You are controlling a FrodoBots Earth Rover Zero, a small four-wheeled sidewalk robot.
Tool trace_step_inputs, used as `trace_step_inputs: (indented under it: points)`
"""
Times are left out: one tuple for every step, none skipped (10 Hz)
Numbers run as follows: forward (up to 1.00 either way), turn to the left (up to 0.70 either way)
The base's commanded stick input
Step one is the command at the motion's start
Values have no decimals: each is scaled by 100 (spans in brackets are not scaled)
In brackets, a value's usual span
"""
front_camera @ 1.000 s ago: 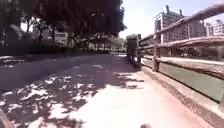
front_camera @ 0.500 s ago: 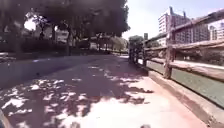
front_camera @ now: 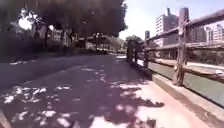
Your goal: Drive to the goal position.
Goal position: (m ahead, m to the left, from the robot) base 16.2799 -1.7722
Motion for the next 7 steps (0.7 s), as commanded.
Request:
trace_step_inputs:
  points:
    - [100,0]
    - [100,0]
    - [100,0]
    - [100,0]
    - [100,0]
    - [100,0]
    - [100,0]
